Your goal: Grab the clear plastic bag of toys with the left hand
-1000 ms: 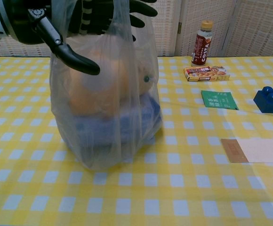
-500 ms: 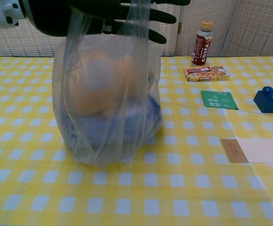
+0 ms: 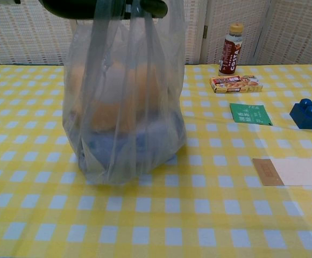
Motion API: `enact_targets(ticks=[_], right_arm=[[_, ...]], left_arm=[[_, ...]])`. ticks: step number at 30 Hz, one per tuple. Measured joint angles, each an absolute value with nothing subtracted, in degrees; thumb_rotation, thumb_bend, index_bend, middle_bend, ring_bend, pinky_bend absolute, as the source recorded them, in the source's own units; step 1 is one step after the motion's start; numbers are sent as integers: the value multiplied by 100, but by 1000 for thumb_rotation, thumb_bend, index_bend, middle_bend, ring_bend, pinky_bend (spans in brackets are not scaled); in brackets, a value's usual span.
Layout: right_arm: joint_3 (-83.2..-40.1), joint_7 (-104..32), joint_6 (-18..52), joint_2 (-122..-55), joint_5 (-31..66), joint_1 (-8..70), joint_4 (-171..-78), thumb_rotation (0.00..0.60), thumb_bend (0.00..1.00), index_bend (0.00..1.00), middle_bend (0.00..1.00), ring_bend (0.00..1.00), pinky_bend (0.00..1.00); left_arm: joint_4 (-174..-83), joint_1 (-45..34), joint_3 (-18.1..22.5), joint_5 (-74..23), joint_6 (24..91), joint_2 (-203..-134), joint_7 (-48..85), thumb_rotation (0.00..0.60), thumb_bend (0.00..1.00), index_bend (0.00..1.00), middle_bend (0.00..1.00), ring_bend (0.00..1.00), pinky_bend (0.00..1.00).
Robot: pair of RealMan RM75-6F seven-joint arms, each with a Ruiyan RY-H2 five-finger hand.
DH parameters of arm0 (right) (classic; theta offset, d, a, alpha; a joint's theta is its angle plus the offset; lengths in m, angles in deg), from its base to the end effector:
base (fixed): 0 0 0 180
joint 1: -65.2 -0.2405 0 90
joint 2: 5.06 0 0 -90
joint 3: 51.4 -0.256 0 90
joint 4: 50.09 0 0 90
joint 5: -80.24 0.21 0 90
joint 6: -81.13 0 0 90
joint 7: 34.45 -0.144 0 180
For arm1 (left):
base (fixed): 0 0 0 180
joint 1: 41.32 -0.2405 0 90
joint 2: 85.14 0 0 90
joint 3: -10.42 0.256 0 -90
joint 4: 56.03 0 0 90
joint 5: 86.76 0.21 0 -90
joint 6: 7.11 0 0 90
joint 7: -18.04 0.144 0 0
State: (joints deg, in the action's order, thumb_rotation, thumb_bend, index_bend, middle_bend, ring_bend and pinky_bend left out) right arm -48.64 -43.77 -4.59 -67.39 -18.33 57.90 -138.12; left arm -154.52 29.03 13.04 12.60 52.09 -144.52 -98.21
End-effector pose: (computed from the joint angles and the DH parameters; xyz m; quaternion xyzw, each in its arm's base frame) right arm -0.3011 -0.1708 0.1511 0.6701 -0.3756 0.4172 0.4856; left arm -0.0018 0.3299 0.0959 0.4714 0.7468 0.3963 0.2510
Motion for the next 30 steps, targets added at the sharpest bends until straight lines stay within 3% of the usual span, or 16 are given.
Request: enact_targets(ticks=[4,8,19,30], right_arm=[[-4853,-4353,-434,-6744,-1842,5780,-13830,600,255,0,0,0,0],[-4841,-4343,-409,-6748,-1859,5766,-13834,600,255,0,0,0,0],[-4796,-4311,-316,-6752,-1923,5709,-13847,600,256,0,0,0,0],[-4775,-4324,-424,-6742,-1963,5749,-13844,600,255,0,0,0,0]], left_arm=[[-16034,2852,1165,406,4835,-14194,-9242,600,522,691,918,851,941],[-16611,2710,968,-391,4633,-13993,-8422,600,608,791,999,932,999],[-17513,1921,392,-1439,4708,-13732,-6477,600,693,836,1000,980,1000],[-17933,1455,-407,-1873,4535,-12812,-6504,600,694,836,1000,980,1000]])
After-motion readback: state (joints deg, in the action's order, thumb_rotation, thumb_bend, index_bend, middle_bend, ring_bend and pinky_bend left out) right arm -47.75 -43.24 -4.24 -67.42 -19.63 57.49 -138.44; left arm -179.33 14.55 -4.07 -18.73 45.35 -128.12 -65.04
